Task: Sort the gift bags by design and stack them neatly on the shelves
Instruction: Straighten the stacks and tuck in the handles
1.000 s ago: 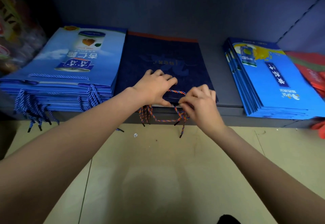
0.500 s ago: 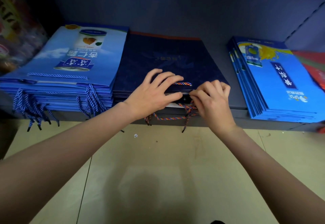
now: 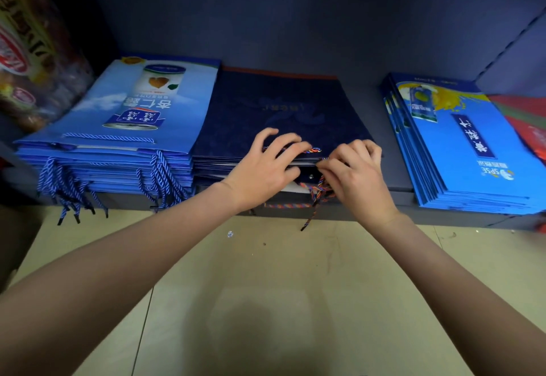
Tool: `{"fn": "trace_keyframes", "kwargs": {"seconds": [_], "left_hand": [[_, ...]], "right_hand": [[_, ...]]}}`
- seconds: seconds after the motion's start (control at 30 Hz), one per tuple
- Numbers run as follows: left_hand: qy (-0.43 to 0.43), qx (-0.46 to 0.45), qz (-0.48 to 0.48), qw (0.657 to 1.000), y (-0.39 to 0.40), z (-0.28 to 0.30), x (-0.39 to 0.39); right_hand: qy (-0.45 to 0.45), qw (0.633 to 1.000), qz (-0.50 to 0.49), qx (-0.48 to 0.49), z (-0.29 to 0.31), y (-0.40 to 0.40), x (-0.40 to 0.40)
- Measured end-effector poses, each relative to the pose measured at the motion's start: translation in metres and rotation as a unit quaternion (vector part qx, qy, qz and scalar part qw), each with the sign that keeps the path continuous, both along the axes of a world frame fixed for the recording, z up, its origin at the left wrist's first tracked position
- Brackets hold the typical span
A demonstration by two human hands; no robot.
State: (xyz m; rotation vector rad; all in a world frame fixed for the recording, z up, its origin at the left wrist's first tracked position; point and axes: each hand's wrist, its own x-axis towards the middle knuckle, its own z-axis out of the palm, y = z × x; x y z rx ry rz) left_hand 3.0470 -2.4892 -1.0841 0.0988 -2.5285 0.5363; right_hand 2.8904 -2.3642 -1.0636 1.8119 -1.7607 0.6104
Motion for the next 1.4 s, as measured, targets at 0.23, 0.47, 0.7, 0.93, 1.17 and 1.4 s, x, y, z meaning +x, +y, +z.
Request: {"fn": "trace_keyframes", "kwargs": {"seconds": [0.23,0.47,0.7,0.93,1.17,1.4], "left_hand": [[-0.023,0.077,-0.026,0.996,0.001,-0.009,0.016],[-0.062,0.098,-0.028,0.993,-0.001,-0.004,0.019],[-0.059,0.110,-0.025,0.992,-0.002,-0.005,0.020],[-0.040,0.122,-0.028,0.991,-0.003,-0.002,0.019],[-0.038,0.130,-0.024,0.990,-0.001,-0.005,0.019],[-0.033,0.167,-0.011,0.985,0.002,-0.005,0.019]], "right_hand": [[-0.145,0.984,0.032,0.094,-0.007,0.008,-0.004],[-0.195,0.972,0.037,0.123,-0.006,0.003,-0.001],[-0.039,0.985,0.084,0.145,0.000,-0.005,-0.002],[0.084,0.956,0.173,0.223,0.022,-0.017,-0.009],[-0.030,0.980,0.103,0.166,0.003,-0.010,0.009],[-0.220,0.968,-0.035,0.117,-0.014,0.007,0.032]]}}
